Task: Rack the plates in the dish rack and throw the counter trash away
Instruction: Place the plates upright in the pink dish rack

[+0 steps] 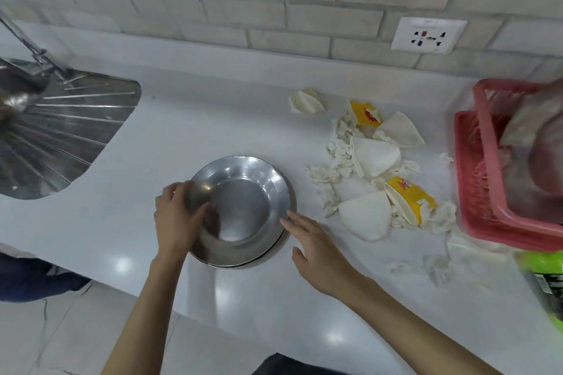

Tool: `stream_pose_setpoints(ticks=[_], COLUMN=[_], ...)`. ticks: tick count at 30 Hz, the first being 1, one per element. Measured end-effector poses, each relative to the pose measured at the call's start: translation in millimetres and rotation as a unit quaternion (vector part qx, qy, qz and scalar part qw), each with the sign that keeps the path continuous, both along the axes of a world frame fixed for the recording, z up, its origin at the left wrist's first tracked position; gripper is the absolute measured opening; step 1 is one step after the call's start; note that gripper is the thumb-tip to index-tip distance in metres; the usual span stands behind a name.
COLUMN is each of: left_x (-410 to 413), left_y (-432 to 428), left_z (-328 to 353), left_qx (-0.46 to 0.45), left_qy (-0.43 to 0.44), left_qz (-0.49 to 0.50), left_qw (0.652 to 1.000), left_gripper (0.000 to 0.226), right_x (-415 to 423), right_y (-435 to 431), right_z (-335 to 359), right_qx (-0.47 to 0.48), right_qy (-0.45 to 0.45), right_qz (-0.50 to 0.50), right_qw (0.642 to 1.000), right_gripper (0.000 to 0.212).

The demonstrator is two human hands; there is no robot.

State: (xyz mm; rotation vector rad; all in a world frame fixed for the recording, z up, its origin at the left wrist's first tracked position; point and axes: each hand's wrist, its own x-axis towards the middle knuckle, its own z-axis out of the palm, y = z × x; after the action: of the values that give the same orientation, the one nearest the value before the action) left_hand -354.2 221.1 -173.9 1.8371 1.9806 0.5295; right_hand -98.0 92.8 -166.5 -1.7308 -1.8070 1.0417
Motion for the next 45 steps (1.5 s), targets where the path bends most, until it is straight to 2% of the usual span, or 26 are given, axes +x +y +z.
stream_pose_setpoints(ticks=[5, 8, 11, 17, 23, 29, 33, 35, 45], left_x=[-8, -7, -6, -7, -1, 25, 55, 74, 171], left_y=[15, 16, 19, 30, 35, 32, 30, 27, -2], left_z=[-4, -1, 1, 16, 38, 55, 58, 58, 50], left_qx=[-0.044, -0.042, -0.028, 0.042, 0.064, 0.084, 0.068, 0.053, -0.044], left_qy=[-0.055, -0.12, -0.173, -0.195, -0.326, -0.383, -0.425, -0.457, -0.526], left_qz=[0.006, 0.03, 0.041, 0.054, 0.067, 0.054, 0.052, 0.054, -0.012], left_qw=[0.998, 0.991, 0.984, 0.978, 0.941, 0.918, 0.901, 0.886, 0.85], left_gripper=[0.058, 0.049, 0.039, 0.03, 0.019, 0.022, 0.024, 0.027, 0.034], right_x=[-3, -5, -6, -8, -1, 19, 34, 42, 115], right_y=[2, 5, 8, 14, 16, 22, 29, 28, -11], right_z=[-4, -4, -5, -4, 6, 16, 37, 45, 76], right_qx=[-0.021, -0.027, -0.033, -0.033, -0.046, -0.017, 0.026, 0.044, 0.11], right_qy=[0.035, 0.055, 0.081, 0.109, 0.15, 0.204, 0.284, 0.309, 0.278], right_qz=[-0.045, -0.07, -0.099, -0.123, -0.156, -0.217, -0.247, -0.261, -0.363], right_qw=[0.998, 0.996, 0.991, 0.986, 0.975, 0.954, 0.926, 0.913, 0.882], right_gripper=[0.06, 0.061, 0.061, 0.06, 0.061, 0.058, 0.037, 0.034, 0.035])
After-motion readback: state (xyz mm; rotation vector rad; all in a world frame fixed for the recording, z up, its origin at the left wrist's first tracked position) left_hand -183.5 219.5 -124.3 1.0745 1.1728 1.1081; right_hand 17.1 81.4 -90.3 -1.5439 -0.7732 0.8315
